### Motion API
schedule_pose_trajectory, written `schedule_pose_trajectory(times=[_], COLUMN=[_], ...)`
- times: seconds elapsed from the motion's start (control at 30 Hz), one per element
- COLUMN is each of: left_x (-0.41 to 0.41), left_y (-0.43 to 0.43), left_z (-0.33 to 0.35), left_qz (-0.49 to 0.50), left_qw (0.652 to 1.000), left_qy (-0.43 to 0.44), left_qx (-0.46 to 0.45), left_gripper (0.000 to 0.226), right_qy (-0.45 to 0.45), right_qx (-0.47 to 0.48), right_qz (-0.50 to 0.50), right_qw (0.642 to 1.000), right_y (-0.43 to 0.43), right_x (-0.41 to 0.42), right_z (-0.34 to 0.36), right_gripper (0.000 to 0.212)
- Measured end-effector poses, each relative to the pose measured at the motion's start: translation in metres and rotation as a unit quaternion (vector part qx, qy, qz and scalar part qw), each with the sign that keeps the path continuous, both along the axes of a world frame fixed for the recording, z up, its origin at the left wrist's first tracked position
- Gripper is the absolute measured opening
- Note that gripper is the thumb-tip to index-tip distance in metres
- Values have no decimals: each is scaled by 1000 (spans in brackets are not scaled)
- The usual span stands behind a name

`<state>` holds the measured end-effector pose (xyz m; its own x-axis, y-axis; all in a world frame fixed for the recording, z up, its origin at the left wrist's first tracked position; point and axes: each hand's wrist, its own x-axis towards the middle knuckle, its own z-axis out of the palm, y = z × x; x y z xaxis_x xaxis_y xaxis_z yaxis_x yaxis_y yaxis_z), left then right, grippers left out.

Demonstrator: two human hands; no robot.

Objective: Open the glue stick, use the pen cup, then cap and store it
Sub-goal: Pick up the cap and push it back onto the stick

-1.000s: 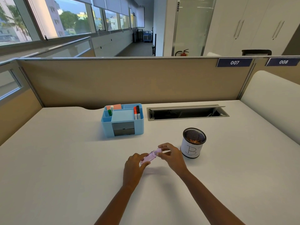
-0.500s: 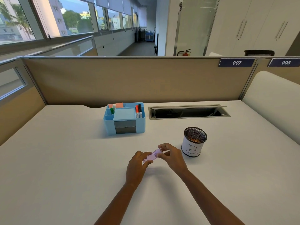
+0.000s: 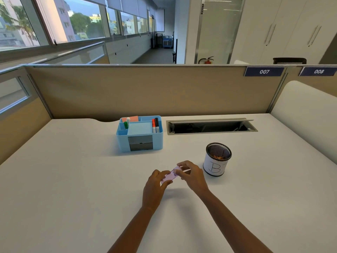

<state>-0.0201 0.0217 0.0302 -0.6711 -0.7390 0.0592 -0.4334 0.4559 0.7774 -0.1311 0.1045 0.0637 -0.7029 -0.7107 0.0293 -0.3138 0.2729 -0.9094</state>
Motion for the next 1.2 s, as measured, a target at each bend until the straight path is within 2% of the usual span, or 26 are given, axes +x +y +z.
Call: schedule_pose_trajectory(times=[0.4,0.63,0.87,1.2], left_x=[2,-3,-2,-10], left_y=[-2,1,-2,2], left_z=[-3,-5,-10,-14], left_qz=[3,0,1,-20], left_qw=[1000,1000,998,989], left_qy=[6,17,55,90], left_qx=[-1,-7,44,112], left_gripper=[41,36,31,27], right_qy=[18,18,64,154], right_qx=[11,31,46,39], right_qz=[81,50,107,92], right_qw=[996,998,991,983], right_y=[5,3,7,4], right_x=[-1,-3,-3,4], right_z=[6,7,11,18], right_gripper=[29,27,26,22])
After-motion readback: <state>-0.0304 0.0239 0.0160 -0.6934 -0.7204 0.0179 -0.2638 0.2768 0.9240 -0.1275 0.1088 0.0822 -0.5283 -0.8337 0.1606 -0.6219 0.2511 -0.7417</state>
